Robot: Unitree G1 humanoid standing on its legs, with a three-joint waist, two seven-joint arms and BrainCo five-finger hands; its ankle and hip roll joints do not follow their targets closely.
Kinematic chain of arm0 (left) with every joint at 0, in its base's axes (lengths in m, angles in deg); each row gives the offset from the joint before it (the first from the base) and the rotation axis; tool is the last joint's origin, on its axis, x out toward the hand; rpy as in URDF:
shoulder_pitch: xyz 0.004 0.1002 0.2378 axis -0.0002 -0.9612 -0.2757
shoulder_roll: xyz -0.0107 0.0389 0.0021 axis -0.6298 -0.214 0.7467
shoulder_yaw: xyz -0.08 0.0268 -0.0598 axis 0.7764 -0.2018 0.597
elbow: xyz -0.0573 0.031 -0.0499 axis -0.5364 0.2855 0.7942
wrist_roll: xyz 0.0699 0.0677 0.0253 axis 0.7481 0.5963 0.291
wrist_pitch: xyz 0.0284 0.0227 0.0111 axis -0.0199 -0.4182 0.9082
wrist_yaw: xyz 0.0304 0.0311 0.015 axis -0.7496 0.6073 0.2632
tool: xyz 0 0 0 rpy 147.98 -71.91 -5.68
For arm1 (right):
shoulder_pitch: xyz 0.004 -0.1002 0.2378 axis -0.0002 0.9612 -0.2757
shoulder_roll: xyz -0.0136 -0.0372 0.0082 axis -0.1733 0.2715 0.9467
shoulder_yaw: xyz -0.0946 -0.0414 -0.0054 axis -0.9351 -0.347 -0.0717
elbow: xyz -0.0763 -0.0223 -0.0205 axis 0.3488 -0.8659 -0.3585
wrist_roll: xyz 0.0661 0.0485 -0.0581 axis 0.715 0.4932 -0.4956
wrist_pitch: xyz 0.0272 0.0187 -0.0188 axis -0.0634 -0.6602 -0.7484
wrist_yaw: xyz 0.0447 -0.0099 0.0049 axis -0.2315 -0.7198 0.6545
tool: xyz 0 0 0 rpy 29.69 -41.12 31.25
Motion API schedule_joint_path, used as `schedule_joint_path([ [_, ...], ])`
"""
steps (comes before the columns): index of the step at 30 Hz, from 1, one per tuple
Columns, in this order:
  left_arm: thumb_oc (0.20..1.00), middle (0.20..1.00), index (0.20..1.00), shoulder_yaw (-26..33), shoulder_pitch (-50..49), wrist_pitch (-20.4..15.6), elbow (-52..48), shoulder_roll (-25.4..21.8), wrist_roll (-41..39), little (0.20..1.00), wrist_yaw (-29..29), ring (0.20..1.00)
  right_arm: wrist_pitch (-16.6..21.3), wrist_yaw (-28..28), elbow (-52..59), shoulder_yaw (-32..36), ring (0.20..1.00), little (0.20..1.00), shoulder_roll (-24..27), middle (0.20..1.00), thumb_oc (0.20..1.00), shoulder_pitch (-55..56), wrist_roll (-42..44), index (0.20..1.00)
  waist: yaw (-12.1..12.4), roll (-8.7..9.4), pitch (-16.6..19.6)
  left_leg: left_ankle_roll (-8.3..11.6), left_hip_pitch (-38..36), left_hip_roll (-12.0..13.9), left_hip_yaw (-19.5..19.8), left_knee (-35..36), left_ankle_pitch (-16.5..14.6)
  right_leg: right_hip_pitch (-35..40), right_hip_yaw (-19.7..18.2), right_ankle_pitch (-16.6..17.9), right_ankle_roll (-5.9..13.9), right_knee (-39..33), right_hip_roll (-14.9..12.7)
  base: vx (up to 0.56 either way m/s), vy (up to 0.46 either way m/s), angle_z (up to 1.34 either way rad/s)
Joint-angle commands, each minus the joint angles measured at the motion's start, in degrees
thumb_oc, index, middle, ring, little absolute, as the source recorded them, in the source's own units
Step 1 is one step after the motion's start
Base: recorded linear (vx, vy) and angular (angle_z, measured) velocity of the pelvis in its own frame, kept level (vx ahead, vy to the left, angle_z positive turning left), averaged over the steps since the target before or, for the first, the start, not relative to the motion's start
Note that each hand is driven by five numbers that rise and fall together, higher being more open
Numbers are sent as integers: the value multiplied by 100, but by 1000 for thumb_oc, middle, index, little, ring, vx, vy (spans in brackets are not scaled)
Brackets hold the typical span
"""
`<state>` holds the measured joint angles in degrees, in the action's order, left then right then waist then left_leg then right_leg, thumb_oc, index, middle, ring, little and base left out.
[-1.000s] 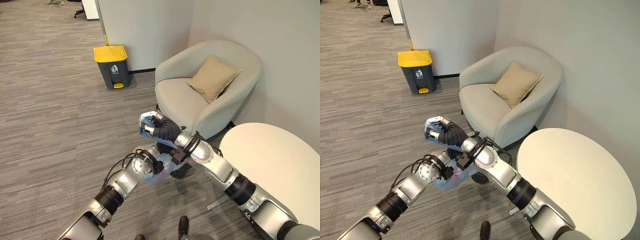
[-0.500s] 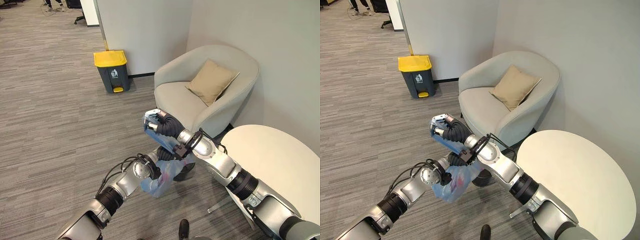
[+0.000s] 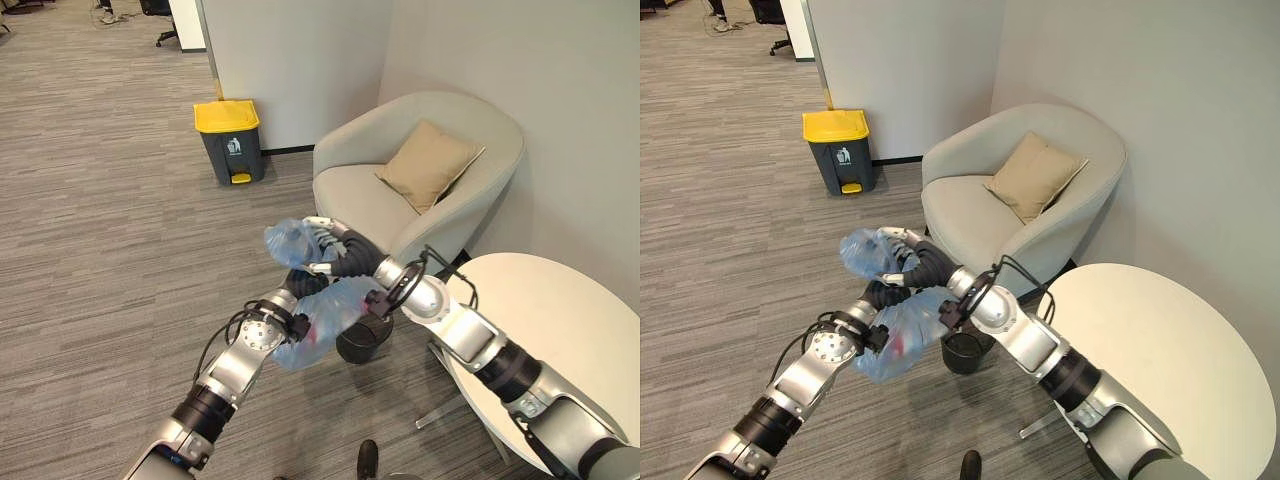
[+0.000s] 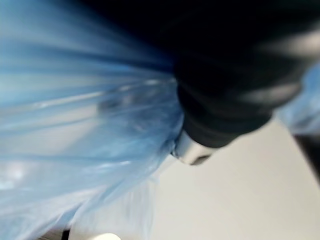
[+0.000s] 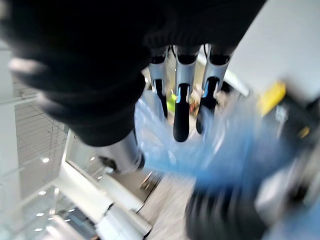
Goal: Gather garbage on tea table into small bin, then transfer packed bag to large trash can.
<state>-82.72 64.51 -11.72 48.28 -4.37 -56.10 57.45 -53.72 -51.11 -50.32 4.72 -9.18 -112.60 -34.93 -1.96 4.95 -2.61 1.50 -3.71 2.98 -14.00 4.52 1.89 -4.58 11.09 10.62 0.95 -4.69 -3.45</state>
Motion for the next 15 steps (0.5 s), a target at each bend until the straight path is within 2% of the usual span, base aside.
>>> schedule_joint_path([
  [1,200,200,200,78,302,-451,-319,-72,-248,200,-166,200,423,-383,444,430,1000,1000,-131,1000,1000,-273,-933,1000,100,97,-81,54,123,-90,276,-117,-492,470,-280,-1085,571,167,-132,0,0,0],
  [6,200,200,200,378,-115,-425,-248,-65,-380,200,-260,200,504,-730,820,797,1000,1000,51,1000,1000,48,-1627,1000,53,69,-55,37,81,-92,263,-94,-493,479,-319,-1078,581,155,-121,0,0,0],
  [10,200,200,200,582,-375,-380,-214,-73,-448,200,-256,200,498,-747,918,1024,1000,1000,155,1000,1000,421,-1620,1000,38,59,-45,35,68,-90,246,-81,-484,485,-330,-1069,583,146,-121,-1,-1,-1],
  [15,200,200,200,1004,-887,-274,17,14,-788,200,-161,200,461,-607,856,1480,1000,1000,182,1000,1000,1438,-1241,1000,-32,39,-30,21,39,-90,204,-73,-484,507,-345,-1070,584,139,-119,-1,-1,-1],
])
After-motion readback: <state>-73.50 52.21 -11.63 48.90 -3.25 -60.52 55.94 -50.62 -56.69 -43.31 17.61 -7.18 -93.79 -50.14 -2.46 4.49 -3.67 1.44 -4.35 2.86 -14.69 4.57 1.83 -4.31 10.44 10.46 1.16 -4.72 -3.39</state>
